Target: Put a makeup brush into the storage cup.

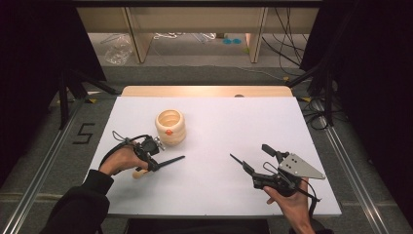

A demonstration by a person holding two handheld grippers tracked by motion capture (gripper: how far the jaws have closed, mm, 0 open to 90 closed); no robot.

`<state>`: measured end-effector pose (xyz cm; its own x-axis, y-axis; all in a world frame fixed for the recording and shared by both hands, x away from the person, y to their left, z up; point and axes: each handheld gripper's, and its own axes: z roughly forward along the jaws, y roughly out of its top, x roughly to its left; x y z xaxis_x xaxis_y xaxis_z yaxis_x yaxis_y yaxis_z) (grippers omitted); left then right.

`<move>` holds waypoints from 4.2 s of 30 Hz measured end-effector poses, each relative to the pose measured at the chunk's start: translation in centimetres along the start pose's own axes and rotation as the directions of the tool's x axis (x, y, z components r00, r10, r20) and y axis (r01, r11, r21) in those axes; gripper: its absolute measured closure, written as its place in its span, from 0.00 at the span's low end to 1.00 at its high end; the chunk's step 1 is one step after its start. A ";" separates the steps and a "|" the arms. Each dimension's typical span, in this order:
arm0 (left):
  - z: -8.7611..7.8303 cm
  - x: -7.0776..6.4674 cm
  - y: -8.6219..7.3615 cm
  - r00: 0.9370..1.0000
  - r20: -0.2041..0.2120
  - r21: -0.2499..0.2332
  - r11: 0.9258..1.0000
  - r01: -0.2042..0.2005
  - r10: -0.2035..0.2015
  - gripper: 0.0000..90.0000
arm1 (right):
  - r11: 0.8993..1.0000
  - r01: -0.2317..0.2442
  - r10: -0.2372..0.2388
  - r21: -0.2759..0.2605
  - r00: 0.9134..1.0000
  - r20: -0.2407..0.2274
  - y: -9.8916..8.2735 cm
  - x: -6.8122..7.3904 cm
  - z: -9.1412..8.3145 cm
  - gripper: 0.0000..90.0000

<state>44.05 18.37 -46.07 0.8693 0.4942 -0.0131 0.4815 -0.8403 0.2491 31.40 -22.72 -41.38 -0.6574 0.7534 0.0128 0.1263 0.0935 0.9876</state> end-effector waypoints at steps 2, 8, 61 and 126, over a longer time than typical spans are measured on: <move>0.1 0.0 0.1 1.000 0.003 0.000 1.000 0.012 -0.012 0.85 | 1.000 0.001 -0.001 0.000 1.000 -0.001 0.0 0.0 0.0 0.19; 0.0 0.0 0.2 1.000 -0.002 0.014 1.000 0.001 -0.001 0.86 | 1.000 -0.005 0.005 -0.006 1.000 -0.009 0.0 0.1 0.0 0.19; -7.5 -6.9 0.9 0.973 -0.162 -0.340 0.916 -0.212 0.165 0.87 | 1.000 0.003 -0.003 0.001 0.999 -0.049 0.3 0.0 0.5 0.20; -11.5 -11.2 1.4 0.924 -0.296 -0.464 0.810 -0.359 0.240 0.87 | 0.951 0.242 -0.125 0.193 0.870 -0.476 8.4 3.0 8.9 0.33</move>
<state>33.66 14.21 -34.40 0.8860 0.3208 0.3349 0.0256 -0.7549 0.6553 37.10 -13.85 -34.49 -0.9417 0.3343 -0.0374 0.1045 0.3966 0.9120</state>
